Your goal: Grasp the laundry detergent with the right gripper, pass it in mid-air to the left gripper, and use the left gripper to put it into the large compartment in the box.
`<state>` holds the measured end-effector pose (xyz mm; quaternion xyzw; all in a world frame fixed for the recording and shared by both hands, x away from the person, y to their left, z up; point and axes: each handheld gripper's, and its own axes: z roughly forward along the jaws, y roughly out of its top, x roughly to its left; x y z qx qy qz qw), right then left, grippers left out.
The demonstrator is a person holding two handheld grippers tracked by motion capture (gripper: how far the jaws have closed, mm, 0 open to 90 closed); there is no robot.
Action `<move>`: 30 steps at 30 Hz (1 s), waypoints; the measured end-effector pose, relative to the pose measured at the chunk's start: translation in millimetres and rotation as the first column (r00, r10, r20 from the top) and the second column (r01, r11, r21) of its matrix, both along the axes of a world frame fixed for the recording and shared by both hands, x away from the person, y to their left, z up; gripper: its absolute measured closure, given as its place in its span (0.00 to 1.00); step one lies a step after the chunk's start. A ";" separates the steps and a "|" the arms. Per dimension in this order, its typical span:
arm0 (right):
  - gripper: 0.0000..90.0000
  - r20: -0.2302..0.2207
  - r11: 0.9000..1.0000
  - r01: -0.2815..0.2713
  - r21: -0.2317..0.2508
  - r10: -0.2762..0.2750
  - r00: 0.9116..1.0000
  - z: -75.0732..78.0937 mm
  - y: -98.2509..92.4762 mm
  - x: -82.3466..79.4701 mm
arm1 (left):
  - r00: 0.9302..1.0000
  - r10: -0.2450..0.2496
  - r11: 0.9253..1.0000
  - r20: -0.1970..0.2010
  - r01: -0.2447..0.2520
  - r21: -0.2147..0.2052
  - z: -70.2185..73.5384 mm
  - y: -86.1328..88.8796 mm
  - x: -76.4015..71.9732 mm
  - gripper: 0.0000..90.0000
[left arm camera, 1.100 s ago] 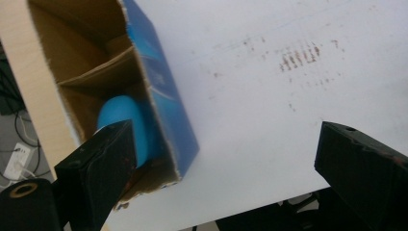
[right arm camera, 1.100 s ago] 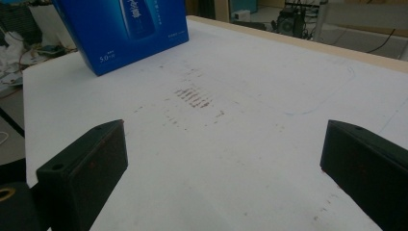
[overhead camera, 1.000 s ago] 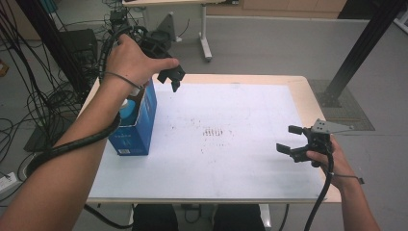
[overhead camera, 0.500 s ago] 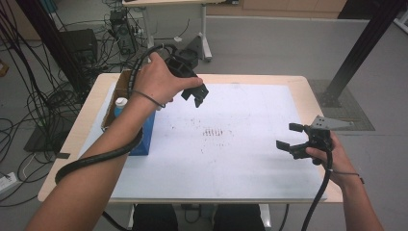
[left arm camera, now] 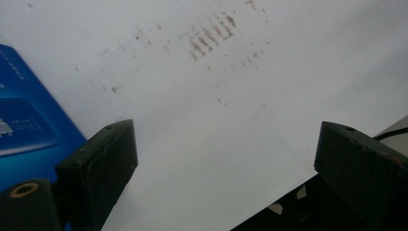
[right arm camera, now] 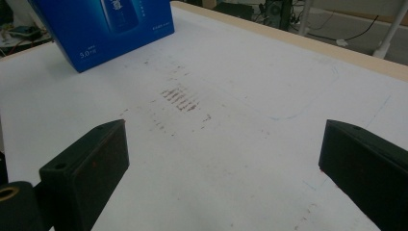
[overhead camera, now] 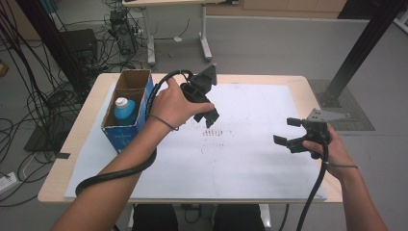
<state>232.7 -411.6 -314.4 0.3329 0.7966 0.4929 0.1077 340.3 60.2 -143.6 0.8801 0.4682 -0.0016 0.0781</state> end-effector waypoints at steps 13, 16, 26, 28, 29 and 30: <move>0.04 -0.016 0.999 -0.018 -0.046 0.017 1.000 12.4 13.6 14.4 | 1.000 -0.003 1.000 0.024 0.004 -0.014 -41.0 -4.3 -5.2 0.09; 0.04 -0.014 0.999 -0.019 -0.050 0.019 1.000 14.7 15.3 16.5 | 1.000 0.004 1.000 0.025 -0.003 -0.028 -48.7 -5.7 -6.7 0.09; 0.04 -0.011 0.998 -0.021 -0.066 0.020 1.000 20.1 19.0 20.4 | 1.000 -0.003 1.000 0.006 0.004 -0.027 -60.8 -10.6 -4.8 0.09; 0.04 -0.013 0.998 -0.019 -0.065 0.018 1.000 19.9 19.2 21.0 | 1.000 -0.006 0.999 0.005 0.006 -0.036 -61.9 -9.8 -4.9 0.10; 0.04 -0.013 0.998 -0.020 -0.067 0.019 1.000 20.2 19.5 21.4 | 1.000 -0.008 0.999 0.004 0.008 -0.032 -62.3 -10.4 -5.0 0.09; 0.04 -0.013 0.998 -0.019 -0.068 0.019 1.000 20.2 19.9 21.6 | 1.000 -0.005 0.999 0.006 0.005 -0.031 -62.9 -10.7 -5.5 0.09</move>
